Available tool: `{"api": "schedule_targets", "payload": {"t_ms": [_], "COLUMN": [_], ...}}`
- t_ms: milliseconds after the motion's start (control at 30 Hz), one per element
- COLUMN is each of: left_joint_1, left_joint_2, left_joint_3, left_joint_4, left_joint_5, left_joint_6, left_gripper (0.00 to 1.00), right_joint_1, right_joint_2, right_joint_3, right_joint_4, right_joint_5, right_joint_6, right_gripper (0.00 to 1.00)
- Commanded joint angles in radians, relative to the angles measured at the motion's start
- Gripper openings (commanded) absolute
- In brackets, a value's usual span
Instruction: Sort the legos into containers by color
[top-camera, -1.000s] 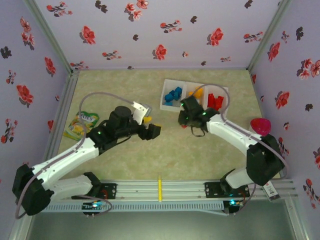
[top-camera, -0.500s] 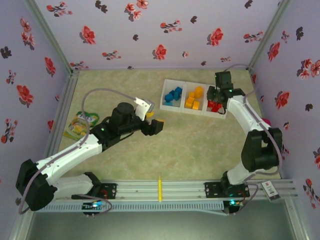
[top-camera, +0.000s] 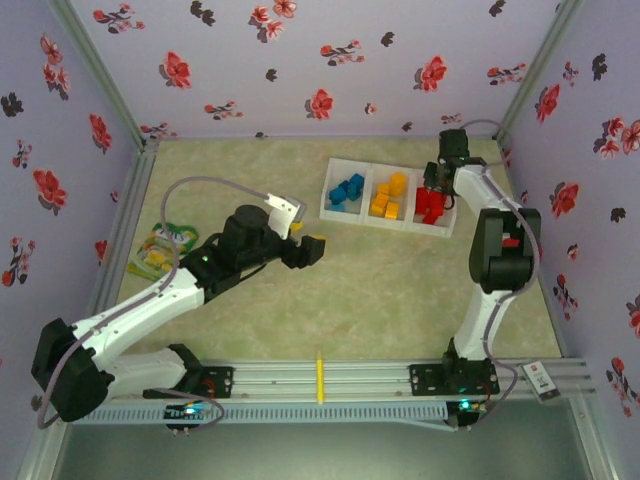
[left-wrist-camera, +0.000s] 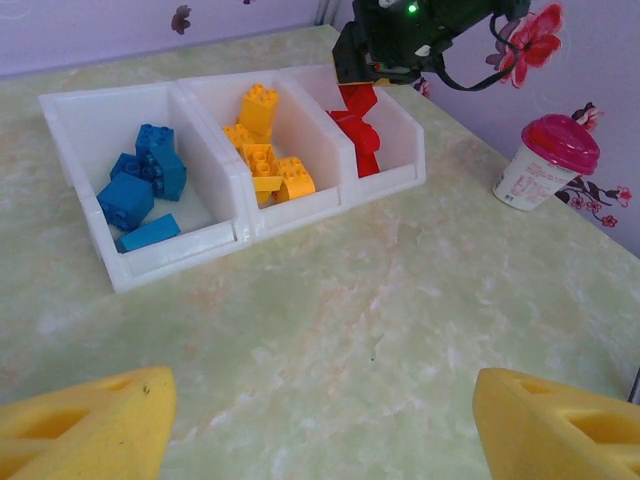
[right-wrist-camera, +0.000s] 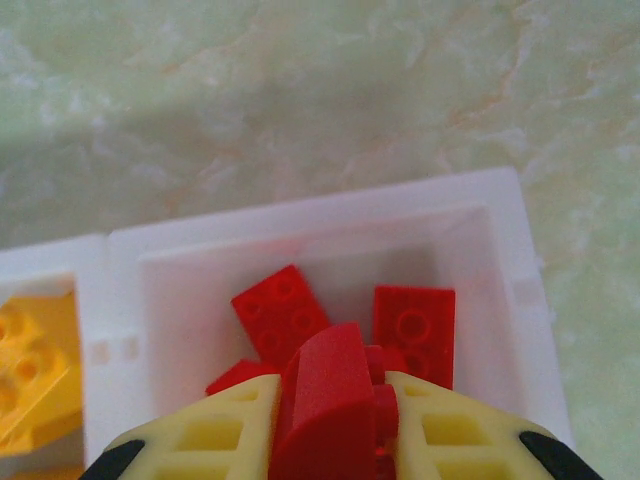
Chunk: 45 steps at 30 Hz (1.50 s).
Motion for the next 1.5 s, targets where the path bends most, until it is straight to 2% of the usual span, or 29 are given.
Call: {"api": "schedule_targets", "payload": {"t_ms": [0,133,300,433,567,867,1133,1333,1467], "left_joint_1": [-0.003,-0.003,-0.002,-0.002,-0.003,0.001,0.043,0.102,0.156], "left_joint_2": [-0.013,-0.005,0.007,0.024,0.021,0.008,0.016,0.036,0.056], "left_joint_3": [0.006,0.022,0.028,0.034,0.037,0.092,0.177,0.273,0.329], "left_joint_4": [-0.005,-0.025,-0.014,-0.014,-0.010,-0.055,-0.061,-0.111,-0.179], "left_joint_5": [-0.023,-0.021,-0.020,-0.022,-0.045,-0.171,-0.227,-0.254,-0.271], "left_joint_6": [-0.014,-0.002,-0.002,-0.008,-0.011,0.032,0.100,0.160,0.186], "left_gripper": [0.78,0.78,0.78,0.78,0.78,0.82,0.88,0.96,1.00], "right_joint_1": [-0.009,-0.017,-0.017,-0.019,-0.020,-0.019,0.000,0.038,0.043], "right_joint_2": [0.045,0.082,0.098,0.079,0.046,-0.188,-0.383,-0.521,-0.575], "right_joint_3": [0.065,0.097,0.118,0.109,0.091,-0.061,-0.191,-0.300,-0.338], "right_joint_4": [-0.020,-0.028,-0.044,-0.048,-0.051,-0.002,0.021,0.083,0.104], "right_joint_5": [0.010,0.008,0.009,0.030,0.039,0.009,-0.042,-0.076,-0.099], "right_joint_6": [-0.023,-0.019,-0.021,-0.031,-0.040,-0.035,-0.049,-0.074,-0.096], "right_gripper": [0.18,0.22,0.34,0.42,0.45,0.61,0.75,0.95,1.00]}}
